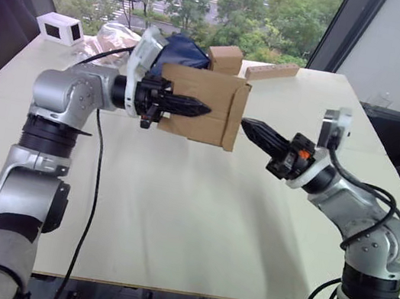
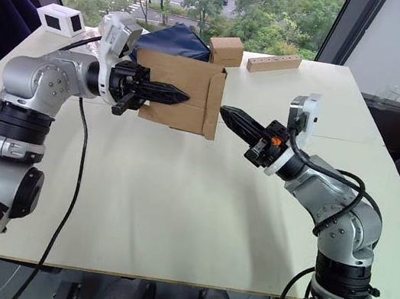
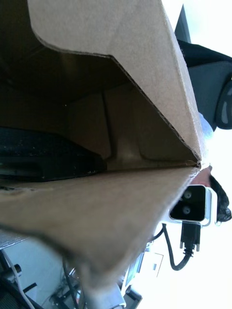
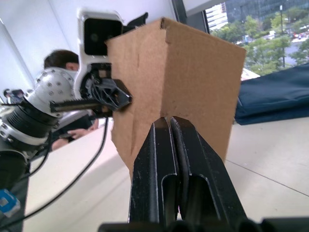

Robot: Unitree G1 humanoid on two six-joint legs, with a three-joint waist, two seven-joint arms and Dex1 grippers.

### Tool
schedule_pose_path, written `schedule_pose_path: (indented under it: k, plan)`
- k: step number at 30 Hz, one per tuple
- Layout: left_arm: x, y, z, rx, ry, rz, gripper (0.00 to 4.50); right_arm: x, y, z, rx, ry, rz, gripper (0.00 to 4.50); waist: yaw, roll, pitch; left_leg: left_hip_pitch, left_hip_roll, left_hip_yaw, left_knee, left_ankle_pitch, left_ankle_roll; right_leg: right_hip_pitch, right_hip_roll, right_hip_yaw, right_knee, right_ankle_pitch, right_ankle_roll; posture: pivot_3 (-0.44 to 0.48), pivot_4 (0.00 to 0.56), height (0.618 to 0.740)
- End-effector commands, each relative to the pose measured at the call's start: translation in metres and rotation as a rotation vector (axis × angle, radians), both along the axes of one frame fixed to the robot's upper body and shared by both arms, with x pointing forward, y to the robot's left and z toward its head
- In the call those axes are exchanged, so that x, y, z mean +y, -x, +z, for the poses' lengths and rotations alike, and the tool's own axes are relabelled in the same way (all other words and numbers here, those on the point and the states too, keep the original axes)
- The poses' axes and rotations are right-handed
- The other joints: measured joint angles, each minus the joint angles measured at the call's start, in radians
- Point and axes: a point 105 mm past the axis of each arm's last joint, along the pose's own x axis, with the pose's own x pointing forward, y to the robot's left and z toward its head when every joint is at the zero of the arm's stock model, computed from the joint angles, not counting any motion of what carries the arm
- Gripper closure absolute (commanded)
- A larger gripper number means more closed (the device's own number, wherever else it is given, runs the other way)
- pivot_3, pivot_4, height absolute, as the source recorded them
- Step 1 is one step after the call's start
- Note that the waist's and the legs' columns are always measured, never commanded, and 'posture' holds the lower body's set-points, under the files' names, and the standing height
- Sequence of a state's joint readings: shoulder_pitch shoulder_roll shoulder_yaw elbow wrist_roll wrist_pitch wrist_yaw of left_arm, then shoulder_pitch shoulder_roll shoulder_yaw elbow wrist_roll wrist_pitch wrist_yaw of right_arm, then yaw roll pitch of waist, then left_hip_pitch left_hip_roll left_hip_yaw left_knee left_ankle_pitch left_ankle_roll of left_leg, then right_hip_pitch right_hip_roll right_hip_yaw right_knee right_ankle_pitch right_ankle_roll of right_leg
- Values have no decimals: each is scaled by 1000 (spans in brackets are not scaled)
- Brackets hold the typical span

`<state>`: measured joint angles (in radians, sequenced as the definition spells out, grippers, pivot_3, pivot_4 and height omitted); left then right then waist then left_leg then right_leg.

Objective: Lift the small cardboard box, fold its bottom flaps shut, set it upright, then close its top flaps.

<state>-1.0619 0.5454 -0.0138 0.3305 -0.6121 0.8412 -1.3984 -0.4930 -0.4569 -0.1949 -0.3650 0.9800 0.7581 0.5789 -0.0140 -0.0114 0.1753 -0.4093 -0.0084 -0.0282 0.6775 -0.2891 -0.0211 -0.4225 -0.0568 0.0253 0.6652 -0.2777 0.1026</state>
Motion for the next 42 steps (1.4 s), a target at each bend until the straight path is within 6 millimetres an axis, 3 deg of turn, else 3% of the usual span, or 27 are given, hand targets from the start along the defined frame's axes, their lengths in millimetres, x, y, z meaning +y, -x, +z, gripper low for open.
schedule_pose_path:
  k: [1, 5, 11, 19, 29, 30, 32, 42]
  plan:
    - [1, 6, 15, -59, 35, -15, 4500, -7, 3, 12, -20, -81, 9, 4457, 0, 0, 0, 0, 0, 0, 0, 0, 0, 0, 0, 0, 0, 0, 0, 0, 150, 740]
    - [0, 5, 17, -60, 37, -15, 4500, -8, 0, 12, 4, -129, 26, 4457, 0, 0, 0, 0, 0, 0, 0, 0, 0, 0, 0, 0, 0, 0, 0, 0, 150, 740]
    - [0, 4, 20, -61, 43, -14, 4500, -5, -4, 3, 45, -180, 40, 2237, -1, 0, 0, 0, 0, 0, 0, 0, 0, 0, 0, 0, 0, 0, 0, 0, 150, 740]
    - [1, 3, 22, -61, 43, -9, 4500, -3, -2, 2, 90, -321, 95, 2237, -2, 0, 0, 0, 0, 0, 1, 0, 0, 0, 0, 0, 0, 0, 0, 0, 150, 740]
    - [2, 2, 22, -62, 42, -7, 4500, 3, -5, -3, 103, -340, 87, 2237, -3, 0, 0, 0, 0, 0, 1, 0, 1, 0, 0, 0, 0, 0, 0, 0, 150, 740]
    - [2, 3, 22, -62, 42, -9, 4500, 3, -5, -3, 104, -342, 83, 2756, -3, 0, 0, 0, 0, 0, 1, 0, 1, 0, 0, 0, 0, 0, 0, 0, 150, 740]
    - [2, 3, 23, -62, 43, -12, 4500, 2, -6, -4, 105, -346, 75, 3364, -2, 0, 0, 0, 0, 0, 1, 0, 1, 0, 0, 0, 0, 0, 0, 0, 150, 740]
    - [1, 4, 23, -55, 54, -12, 4500, 4, -11, -8, 109, -362, 42, 3364, -3, 0, 0, 0, 0, 0, 1, 0, 1, 0, 0, 0, 0, 0, 0, 0, 150, 740]
